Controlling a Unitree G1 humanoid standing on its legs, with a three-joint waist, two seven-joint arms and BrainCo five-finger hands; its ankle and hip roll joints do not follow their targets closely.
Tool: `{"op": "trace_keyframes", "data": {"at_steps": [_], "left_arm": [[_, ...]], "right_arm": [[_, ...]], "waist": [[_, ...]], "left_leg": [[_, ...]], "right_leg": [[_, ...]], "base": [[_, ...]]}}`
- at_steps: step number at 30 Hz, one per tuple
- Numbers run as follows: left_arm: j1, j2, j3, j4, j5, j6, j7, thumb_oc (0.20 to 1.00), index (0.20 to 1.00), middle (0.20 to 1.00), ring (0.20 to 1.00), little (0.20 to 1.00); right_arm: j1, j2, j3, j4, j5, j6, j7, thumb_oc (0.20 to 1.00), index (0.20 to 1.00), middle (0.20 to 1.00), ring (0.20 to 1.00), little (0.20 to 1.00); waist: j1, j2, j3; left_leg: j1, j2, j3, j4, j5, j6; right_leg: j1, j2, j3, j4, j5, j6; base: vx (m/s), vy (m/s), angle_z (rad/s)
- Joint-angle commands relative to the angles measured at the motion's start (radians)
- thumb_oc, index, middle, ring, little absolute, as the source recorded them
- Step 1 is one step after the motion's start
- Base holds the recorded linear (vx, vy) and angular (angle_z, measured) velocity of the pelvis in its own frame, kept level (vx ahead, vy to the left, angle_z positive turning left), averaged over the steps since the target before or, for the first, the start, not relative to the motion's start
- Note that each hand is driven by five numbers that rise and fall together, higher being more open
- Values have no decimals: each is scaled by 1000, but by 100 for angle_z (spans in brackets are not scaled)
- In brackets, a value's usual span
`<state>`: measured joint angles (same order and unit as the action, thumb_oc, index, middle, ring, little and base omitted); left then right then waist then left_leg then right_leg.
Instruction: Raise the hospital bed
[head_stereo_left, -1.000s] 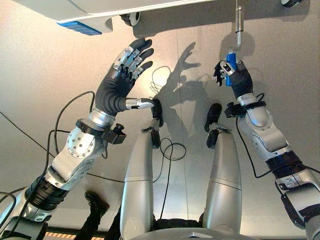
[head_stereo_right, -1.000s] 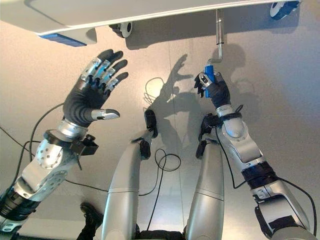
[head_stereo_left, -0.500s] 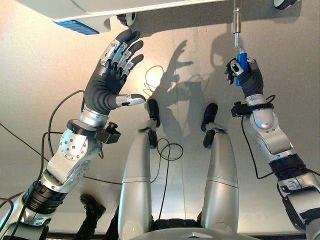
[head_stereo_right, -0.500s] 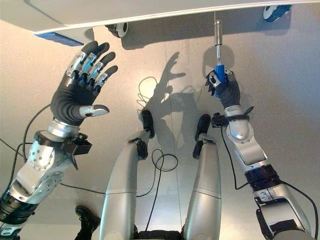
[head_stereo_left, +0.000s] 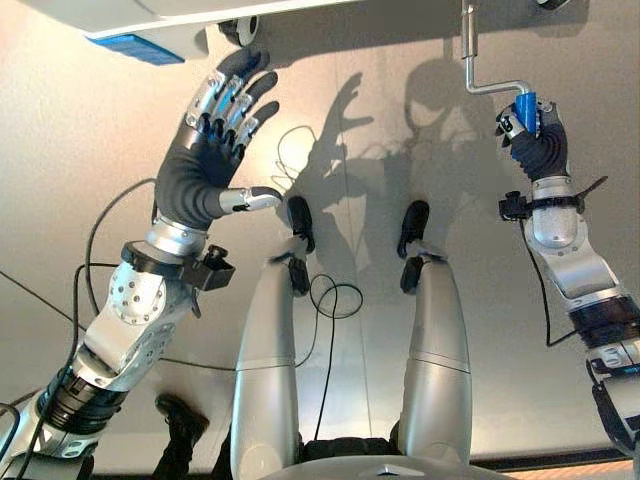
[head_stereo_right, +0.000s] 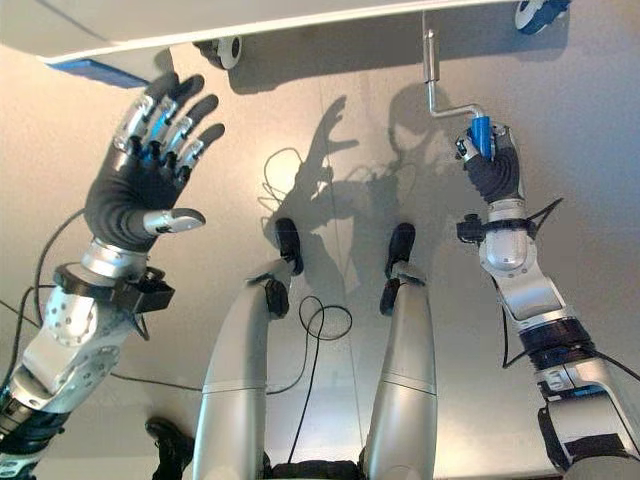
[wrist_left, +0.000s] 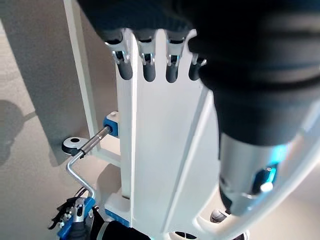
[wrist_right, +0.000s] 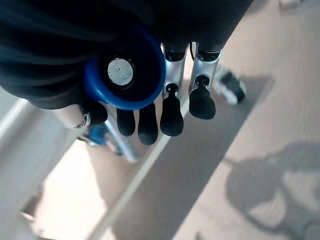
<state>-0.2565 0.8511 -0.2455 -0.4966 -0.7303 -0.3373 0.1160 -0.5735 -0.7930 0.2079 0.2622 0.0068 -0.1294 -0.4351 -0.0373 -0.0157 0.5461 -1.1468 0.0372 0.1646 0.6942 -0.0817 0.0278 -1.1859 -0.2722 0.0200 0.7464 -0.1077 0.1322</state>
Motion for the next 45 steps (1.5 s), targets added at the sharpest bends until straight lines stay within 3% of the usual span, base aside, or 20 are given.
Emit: {"op": "trace_keyframes", "data": {"at_steps": [1, 6, 7, 9, 10, 12, 15, 29, 38, 45], "left_arm": [[14, -31, 28, -96, 6, -45, -18, 1000, 1000, 1000, 1000, 1000], [-14, -31, 7, -92, 9, -41, -19, 1000, 1000, 1000, 1000, 1000], [-12, -37, -7, -89, 7, -36, -22, 1000, 1000, 1000, 1000, 1000], [-16, -39, -12, -86, 5, -36, -22, 1000, 1000, 1000, 1000, 1000], [-26, -37, -11, -85, 7, -36, -22, 1000, 1000, 1000, 1000, 1000], [-26, -43, -34, -77, 7, -33, -23, 1000, 1000, 1000, 1000, 1000], [-36, -44, -44, -73, 4, -34, -26, 1000, 1000, 1000, 1000, 1000], [-110, -61, -151, -54, -20, -34, -22, 1000, 1000, 1000, 1000, 1000], [-126, -102, -193, -35, -21, -31, -14, 1000, 1000, 1000, 1000, 1000], [-150, -149, -214, -16, -20, -26, -7, 1000, 1000, 1000, 1000, 1000]], "right_arm": [[-104, -172, -135, 29, -77, 5, -103, 200, 200, 200, 200, 200], [-151, -191, -88, 128, -150, 60, -96, 200, 200, 200, 200, 200], [-152, -180, -72, 173, -143, 67, -90, 200, 200, 200, 200, 200], [-165, -177, -60, 199, -145, 68, -86, 200, 200, 200, 200, 200], [-179, -178, -55, 214, -146, 73, -81, 200, 200, 200, 200, 200], [-188, -170, -28, 280, -143, 82, -78, 200, 200, 200, 200, 200], [-222, -165, 14, 352, -139, 85, -62, 200, 200, 200, 200, 200], [-499, -26, 322, 975, -53, 93, 68, 200, 200, 200, 200, 200], [-538, 64, 379, 1118, -76, 122, 104, 200, 200, 200, 200, 200], [-506, 156, 354, 1144, -49, 129, 124, 200, 200, 200, 200, 200]], "waist": [[-4, 34, -26], [-1, 37, -26], [-1, 36, -26], [0, 37, -26], [1, 38, -26], [4, 40, -26], [6, 43, -26], [41, 84, -26], [65, 112, -26], [78, 132, -26]], "left_leg": [[76, 11, -103, -125, 51, -80], [45, 12, -97, -133, 79, -71], [65, 10, -105, -122, 52, -77], [62, 11, -103, -118, 50, -77], [37, 13, -95, -127, 77, -70], [60, 11, -103, -112, 46, -78], [56, 11, -102, -112, 46, -78], [8, 12, -105, -72, 49, -78], [-3, 6, -110, -68, 55, -78], [-8, 1, -111, -60, 54, -75]], "right_leg": [[18, 29, 3, -16, 55, 4], [-13, 28, -4, -21, 78, -5], [4, 32, 3, -1, 51, 1], [1, 31, 3, 1, 50, 0], [-23, 30, -4, -11, 75, -7], [-3, 30, 2, 9, 45, 0], [-8, 30, 1, 12, 44, 0], [-48, 24, -7, 53, 42, -7], [-58, 15, -16, 67, 42, -7], [-61, 8, -20, 75, 38, -8]], "base": [[0, 0, 0], [-9, 2, 0], [0, 0, 0], [8, -5, -1], [0, 0, 0], [24, -5, -1], [0, 0, 0], [0, 0, 0], [2, 0, 2], [1, 8, 3]]}}
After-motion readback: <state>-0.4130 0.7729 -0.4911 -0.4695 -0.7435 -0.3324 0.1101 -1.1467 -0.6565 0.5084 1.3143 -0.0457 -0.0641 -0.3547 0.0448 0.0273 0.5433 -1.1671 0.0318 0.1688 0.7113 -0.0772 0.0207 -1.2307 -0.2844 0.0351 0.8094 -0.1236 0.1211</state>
